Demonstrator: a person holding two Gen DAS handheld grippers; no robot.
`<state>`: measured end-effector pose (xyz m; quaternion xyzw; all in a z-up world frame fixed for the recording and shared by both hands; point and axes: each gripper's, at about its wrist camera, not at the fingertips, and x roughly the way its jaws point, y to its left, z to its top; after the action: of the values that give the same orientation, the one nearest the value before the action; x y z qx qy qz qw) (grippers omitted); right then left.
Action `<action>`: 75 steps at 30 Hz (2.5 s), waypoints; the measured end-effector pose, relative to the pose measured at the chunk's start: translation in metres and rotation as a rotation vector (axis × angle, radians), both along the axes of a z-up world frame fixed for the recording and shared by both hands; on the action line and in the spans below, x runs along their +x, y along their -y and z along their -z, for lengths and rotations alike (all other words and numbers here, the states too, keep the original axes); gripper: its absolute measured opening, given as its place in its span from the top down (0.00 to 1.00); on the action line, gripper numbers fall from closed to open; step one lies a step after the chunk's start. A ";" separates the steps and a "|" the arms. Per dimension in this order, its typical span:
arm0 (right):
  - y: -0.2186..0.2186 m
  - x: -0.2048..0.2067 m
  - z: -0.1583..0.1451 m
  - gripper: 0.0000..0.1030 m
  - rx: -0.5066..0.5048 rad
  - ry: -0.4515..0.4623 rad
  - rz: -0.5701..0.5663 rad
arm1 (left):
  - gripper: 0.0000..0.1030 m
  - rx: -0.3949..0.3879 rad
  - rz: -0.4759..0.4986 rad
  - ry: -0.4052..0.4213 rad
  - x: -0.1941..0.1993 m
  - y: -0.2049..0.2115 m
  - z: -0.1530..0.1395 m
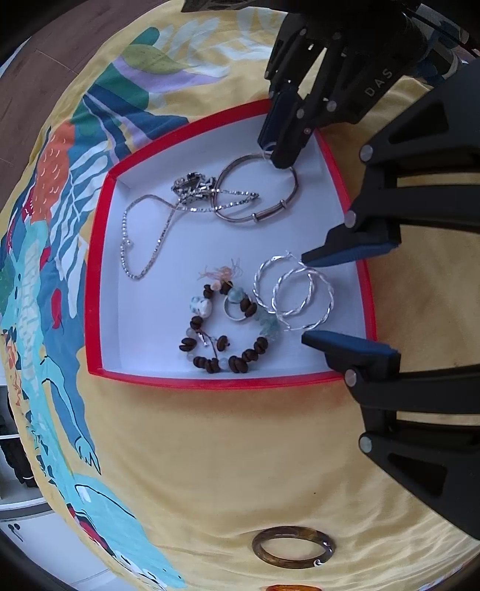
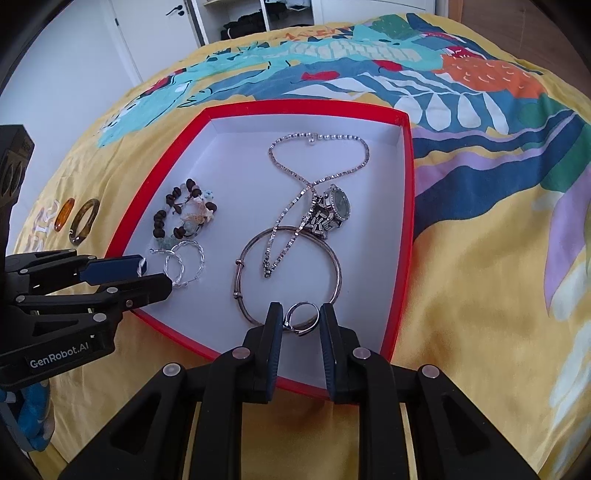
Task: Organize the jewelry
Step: 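Carry hoop and ring into the red box and open both tools, then withdraw both tools and move them over the two bangles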
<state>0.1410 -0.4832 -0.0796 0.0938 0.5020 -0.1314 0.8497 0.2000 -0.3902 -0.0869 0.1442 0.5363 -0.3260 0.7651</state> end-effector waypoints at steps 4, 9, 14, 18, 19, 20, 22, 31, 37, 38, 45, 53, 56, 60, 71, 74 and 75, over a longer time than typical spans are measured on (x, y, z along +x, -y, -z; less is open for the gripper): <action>-0.002 -0.005 -0.007 0.61 -0.006 0.006 0.011 | 0.67 -0.005 0.013 0.008 -0.005 -0.002 -0.008; -0.007 -0.018 -0.021 0.60 -0.012 0.031 0.027 | 0.67 -0.045 0.009 0.021 -0.016 -0.011 -0.030; -0.016 -0.039 -0.042 0.57 -0.015 0.077 0.058 | 0.67 -0.074 -0.033 0.095 -0.037 -0.036 -0.063; -0.028 -0.060 -0.060 0.52 -0.006 0.124 0.079 | 0.67 -0.070 -0.093 0.156 -0.055 -0.067 -0.088; -0.032 -0.064 -0.064 0.52 -0.004 0.132 0.085 | 0.67 -0.077 -0.105 0.174 -0.059 -0.075 -0.093; -0.036 -0.069 -0.068 0.52 -0.003 0.139 0.088 | 0.67 -0.079 -0.120 0.191 -0.064 -0.084 -0.099; -0.046 -0.076 -0.074 0.52 0.003 0.152 0.088 | 0.67 -0.065 -0.144 0.233 -0.073 -0.100 -0.110; -0.103 -0.095 -0.094 0.51 0.030 0.204 0.030 | 0.66 -0.049 -0.269 0.390 -0.109 -0.177 -0.158; -0.144 -0.102 -0.098 0.51 0.042 0.214 -0.030 | 0.64 -0.054 -0.359 0.437 -0.126 -0.227 -0.175; -0.149 -0.103 -0.098 0.51 0.049 0.217 -0.035 | 0.62 -0.051 -0.371 0.444 -0.129 -0.234 -0.177; -0.186 -0.106 -0.101 0.51 0.052 0.222 -0.086 | 0.60 -0.037 -0.415 0.485 -0.147 -0.269 -0.185; -0.218 -0.110 -0.106 0.51 0.033 0.220 -0.129 | 0.59 -0.044 -0.445 0.491 -0.159 -0.298 -0.182; -0.230 -0.110 -0.108 0.51 0.024 0.215 -0.149 | 0.59 -0.053 -0.461 0.496 -0.160 -0.309 -0.179; -0.242 -0.104 -0.109 0.50 0.014 0.207 -0.183 | 0.59 -0.061 -0.488 0.470 -0.154 -0.330 -0.167; -0.252 -0.033 -0.090 0.51 0.031 0.176 -0.256 | 0.59 -0.003 -0.613 0.351 -0.083 -0.377 -0.123; -0.251 -0.005 -0.083 0.50 0.034 0.168 -0.269 | 0.59 -0.011 -0.638 0.317 -0.049 -0.383 -0.113; -0.250 0.006 -0.080 0.50 0.033 0.164 -0.273 | 0.59 -0.016 -0.638 0.312 -0.038 -0.384 -0.110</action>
<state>0.1468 -0.2332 0.0001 0.0491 0.4413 0.0018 0.8960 0.1619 -0.0064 0.0232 0.0115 0.4283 -0.0488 0.9022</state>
